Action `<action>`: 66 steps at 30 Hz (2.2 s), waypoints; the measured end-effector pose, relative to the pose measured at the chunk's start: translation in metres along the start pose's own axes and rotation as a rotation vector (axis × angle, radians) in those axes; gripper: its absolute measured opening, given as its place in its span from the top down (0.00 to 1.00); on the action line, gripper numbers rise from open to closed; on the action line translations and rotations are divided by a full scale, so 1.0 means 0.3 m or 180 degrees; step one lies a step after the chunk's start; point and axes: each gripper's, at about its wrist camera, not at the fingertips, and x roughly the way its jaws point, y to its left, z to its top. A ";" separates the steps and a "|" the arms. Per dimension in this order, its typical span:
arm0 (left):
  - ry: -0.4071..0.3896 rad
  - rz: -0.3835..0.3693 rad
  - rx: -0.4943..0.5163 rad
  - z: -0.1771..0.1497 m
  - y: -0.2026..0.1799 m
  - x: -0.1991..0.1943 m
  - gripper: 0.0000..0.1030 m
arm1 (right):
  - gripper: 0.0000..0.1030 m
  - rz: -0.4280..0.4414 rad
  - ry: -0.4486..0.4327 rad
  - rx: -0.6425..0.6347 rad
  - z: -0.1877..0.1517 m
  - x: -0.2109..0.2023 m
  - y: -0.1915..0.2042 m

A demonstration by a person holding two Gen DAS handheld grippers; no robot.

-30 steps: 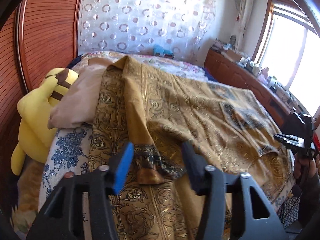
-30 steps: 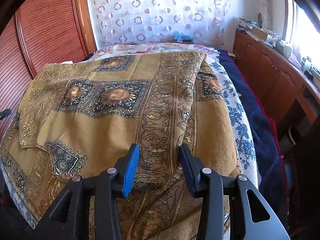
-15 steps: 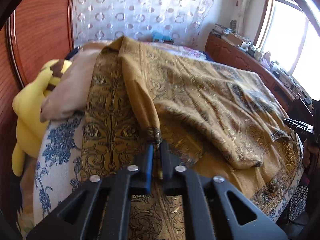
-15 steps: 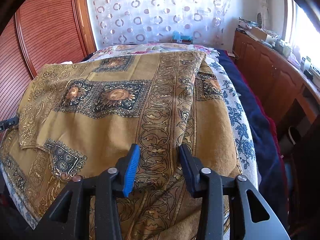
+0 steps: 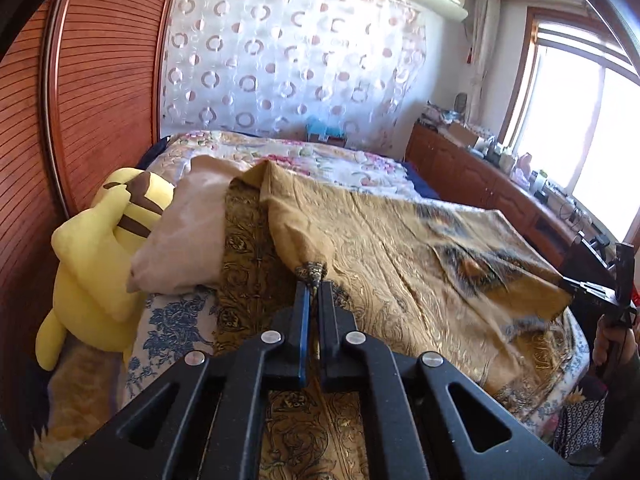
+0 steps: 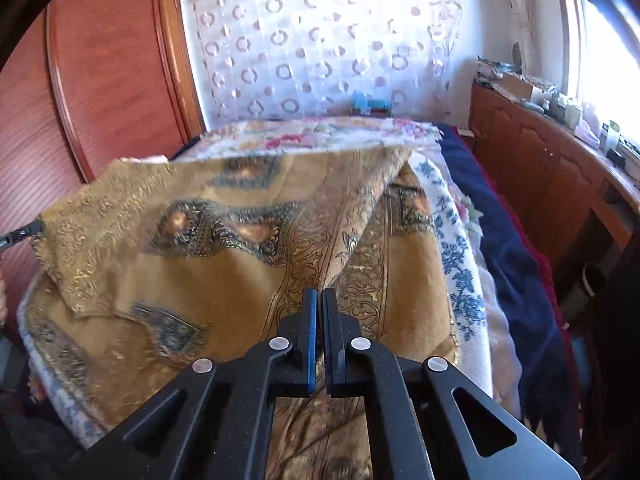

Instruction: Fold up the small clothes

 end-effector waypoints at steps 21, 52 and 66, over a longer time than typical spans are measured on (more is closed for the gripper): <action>0.0417 0.0073 -0.0114 -0.170 0.076 -0.003 0.95 | 0.98 0.0066 0.0254 0.0092 -0.075 -0.060 -0.005; 0.0526 0.0390 -0.0004 -0.207 0.090 0.014 0.35 | 0.67 0.0160 0.0271 -0.0509 -0.021 0.175 0.260; 0.0605 0.0393 -0.0037 -0.226 0.100 0.035 0.35 | 0.45 -0.0060 0.0361 -0.0530 -0.052 0.258 0.279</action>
